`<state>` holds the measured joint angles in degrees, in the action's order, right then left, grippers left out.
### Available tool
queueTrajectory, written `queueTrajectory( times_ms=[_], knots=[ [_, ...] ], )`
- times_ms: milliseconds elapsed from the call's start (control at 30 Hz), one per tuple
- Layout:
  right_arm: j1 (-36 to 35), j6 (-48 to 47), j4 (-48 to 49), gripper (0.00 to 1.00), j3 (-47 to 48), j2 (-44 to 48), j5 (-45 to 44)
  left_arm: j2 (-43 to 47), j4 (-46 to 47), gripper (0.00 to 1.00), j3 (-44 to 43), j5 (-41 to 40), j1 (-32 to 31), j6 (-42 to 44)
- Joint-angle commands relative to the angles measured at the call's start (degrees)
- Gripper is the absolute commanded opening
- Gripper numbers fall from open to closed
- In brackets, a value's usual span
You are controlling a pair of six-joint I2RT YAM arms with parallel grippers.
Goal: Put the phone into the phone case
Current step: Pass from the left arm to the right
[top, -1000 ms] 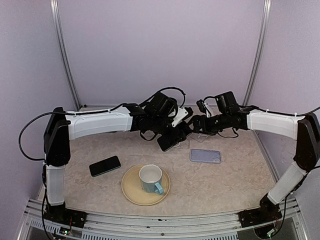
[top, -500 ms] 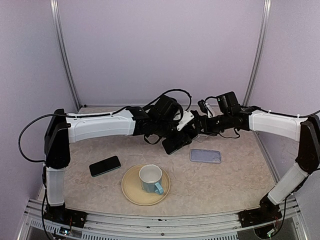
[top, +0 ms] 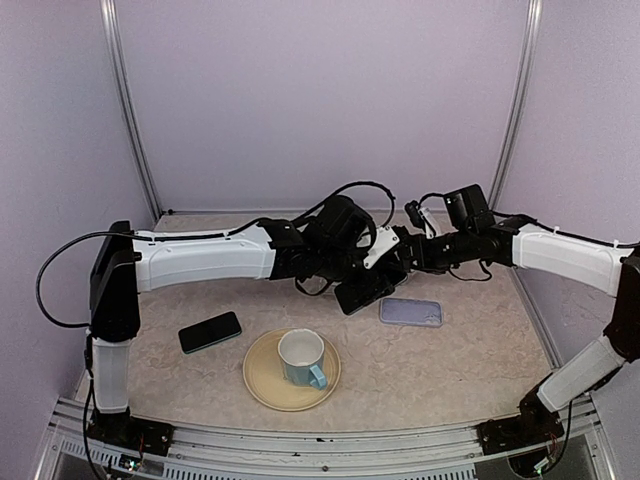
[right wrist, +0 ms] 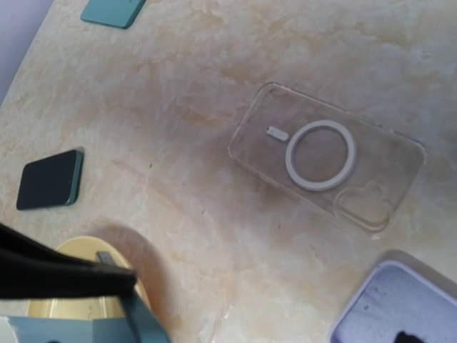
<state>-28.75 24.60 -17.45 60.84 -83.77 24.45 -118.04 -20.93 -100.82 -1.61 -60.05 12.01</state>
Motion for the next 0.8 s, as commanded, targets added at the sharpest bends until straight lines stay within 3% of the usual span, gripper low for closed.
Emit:
queueTrajectory(
  times_ms=[0,767],
  knots=[
    [-0.7,-1.5,-0.7,1.0,-0.7,2.8,-0.4,-0.1,1.8,0.0,-2.3,0.0,-0.7,0.0],
    [0.2,-2.0,-1.0,1.0,-1.1,4.8,1.1,0.3,1.9,0.0,-1.9,0.8,-2.4,-0.1]
  ],
)
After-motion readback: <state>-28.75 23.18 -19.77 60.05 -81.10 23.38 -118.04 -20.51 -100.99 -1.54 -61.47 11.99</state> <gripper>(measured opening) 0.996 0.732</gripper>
